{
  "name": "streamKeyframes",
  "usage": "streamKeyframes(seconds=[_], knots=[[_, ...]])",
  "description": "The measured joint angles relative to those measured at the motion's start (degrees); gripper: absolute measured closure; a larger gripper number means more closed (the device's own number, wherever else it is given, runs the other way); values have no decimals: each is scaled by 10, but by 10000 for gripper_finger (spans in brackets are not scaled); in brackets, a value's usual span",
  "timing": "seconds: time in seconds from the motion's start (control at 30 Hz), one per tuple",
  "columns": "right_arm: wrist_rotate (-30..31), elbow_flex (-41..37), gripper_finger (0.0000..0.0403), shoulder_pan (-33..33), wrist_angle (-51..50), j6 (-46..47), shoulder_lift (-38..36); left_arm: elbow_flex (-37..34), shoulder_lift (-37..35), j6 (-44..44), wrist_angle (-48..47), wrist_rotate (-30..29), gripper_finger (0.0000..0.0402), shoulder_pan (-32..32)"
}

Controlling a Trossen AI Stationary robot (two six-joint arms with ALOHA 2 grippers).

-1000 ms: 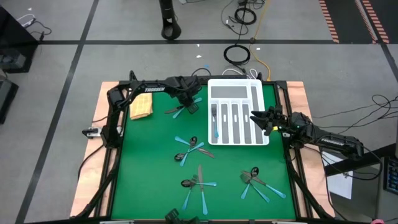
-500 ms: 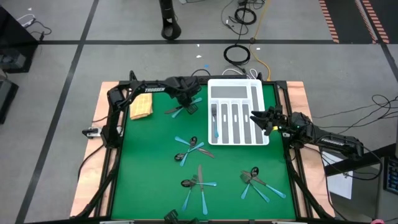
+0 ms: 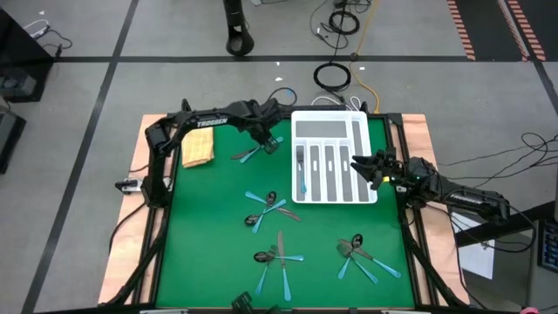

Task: Sort silverware
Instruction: Put the blue fork into the silverware organizer

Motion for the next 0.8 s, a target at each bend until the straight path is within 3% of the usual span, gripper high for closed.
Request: streamKeyframes(seconds=[0.13, 0.5, 0.8], knots=[[-5, 0, 183, 0, 0, 9, 0, 0, 6, 23, 10, 28, 378, 0], [-4, 0, 183, 0, 0, 13, 0, 0, 11, 13, 9, 17, 233, 0], [-4, 0, 183, 0, 0, 13, 0, 0, 53, -3, 7, -7, 215, 0]])
